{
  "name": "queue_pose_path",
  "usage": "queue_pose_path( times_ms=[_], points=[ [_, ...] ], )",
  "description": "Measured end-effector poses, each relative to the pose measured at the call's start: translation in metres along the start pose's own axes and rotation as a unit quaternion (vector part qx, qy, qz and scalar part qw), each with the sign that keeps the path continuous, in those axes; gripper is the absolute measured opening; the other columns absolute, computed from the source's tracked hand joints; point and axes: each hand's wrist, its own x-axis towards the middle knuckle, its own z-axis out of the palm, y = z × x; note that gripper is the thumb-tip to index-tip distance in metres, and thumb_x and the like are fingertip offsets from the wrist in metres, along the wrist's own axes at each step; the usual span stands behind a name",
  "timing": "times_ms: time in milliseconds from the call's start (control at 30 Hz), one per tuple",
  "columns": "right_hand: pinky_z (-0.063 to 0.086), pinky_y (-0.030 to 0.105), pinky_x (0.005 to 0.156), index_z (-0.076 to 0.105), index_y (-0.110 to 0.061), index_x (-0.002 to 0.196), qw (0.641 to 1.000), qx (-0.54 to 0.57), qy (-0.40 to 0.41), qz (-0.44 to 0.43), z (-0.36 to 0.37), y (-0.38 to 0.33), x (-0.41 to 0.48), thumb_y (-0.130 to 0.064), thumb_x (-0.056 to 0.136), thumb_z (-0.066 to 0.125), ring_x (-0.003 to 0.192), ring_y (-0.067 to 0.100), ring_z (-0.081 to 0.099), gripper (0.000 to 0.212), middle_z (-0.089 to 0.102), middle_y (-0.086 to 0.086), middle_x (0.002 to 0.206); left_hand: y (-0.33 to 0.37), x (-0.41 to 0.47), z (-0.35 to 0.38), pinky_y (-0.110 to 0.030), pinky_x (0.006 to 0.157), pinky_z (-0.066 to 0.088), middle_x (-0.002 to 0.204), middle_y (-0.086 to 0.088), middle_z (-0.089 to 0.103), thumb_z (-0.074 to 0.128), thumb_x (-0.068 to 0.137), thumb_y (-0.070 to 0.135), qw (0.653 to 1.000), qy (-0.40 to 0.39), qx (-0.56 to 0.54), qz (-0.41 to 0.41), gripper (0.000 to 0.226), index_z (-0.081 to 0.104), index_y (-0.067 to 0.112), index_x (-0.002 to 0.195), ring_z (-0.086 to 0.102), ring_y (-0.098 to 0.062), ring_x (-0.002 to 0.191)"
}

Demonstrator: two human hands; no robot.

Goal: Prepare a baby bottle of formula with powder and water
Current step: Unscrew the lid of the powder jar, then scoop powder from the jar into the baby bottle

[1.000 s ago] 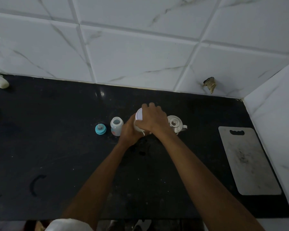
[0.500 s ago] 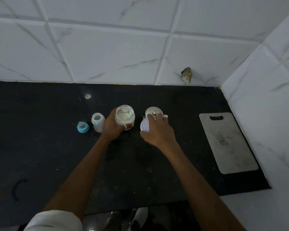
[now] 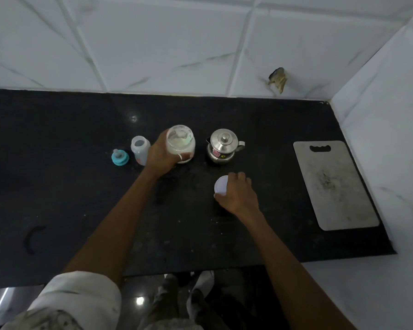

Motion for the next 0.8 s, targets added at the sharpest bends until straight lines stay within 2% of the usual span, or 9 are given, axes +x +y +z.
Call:
queue_pose_path(
  times_ms=[300,467,600,667,800],
  points=[
    [0.050,0.044,0.092,0.042,-0.013,0.141,1.000,-0.001,-0.009,-0.011,0.010,0.005,0.005,-0.048,0.083,0.077,0.132,0.031,0.039,0.076,0.039,0.010,0.143,0.002,-0.001,0.001,-0.039,0.109,0.047,0.131,0.012,0.064,0.094,0.063,0.040,1.000,0.007,0.002,-0.002,0.088,0.050,0.029,0.139,0.060,-0.009,0.122],
    [0.051,0.044,0.092,0.043,-0.012,0.139,1.000,-0.010,-0.008,-0.012,0.010,0.004,0.005,-0.048,0.083,0.077,0.132,0.032,0.040,0.075,0.040,0.010,0.142,0.004,-0.002,0.001,-0.037,0.109,0.047,0.132,0.012,0.063,0.094,0.063,0.041,1.000,0.011,0.011,-0.012,0.090,0.049,0.026,0.140,0.059,-0.008,0.122],
    [0.050,0.045,0.094,0.034,-0.011,0.147,1.000,-0.021,-0.014,-0.004,0.008,0.003,0.003,-0.057,0.079,0.077,0.133,0.033,0.041,0.092,0.038,0.011,0.146,0.002,-0.002,0.000,-0.039,0.109,0.048,0.131,0.014,0.064,0.093,0.059,0.050,1.000,0.010,0.016,-0.016,0.094,0.049,0.030,0.140,0.060,-0.007,0.122],
    [0.049,0.045,0.095,0.033,-0.011,0.147,0.999,-0.039,0.005,-0.005,0.003,-0.001,0.001,-0.065,0.078,0.074,0.131,0.034,0.043,0.098,0.039,0.012,0.146,0.003,-0.002,0.001,-0.037,0.109,0.047,0.130,0.015,0.064,0.093,0.060,0.048,1.000,0.009,0.018,-0.015,0.091,0.050,0.030,0.139,0.060,-0.006,0.122],
    [0.049,0.043,0.089,0.048,-0.010,0.133,0.995,-0.055,0.082,-0.034,-0.018,-0.015,0.001,-0.072,0.085,0.060,0.124,0.032,0.049,0.080,0.050,0.012,0.136,0.006,-0.004,0.001,-0.031,0.106,0.045,0.131,0.013,0.062,0.094,0.066,0.039,1.000,0.011,0.021,-0.017,0.088,0.049,0.027,0.140,0.058,-0.008,0.121]
  ],
)
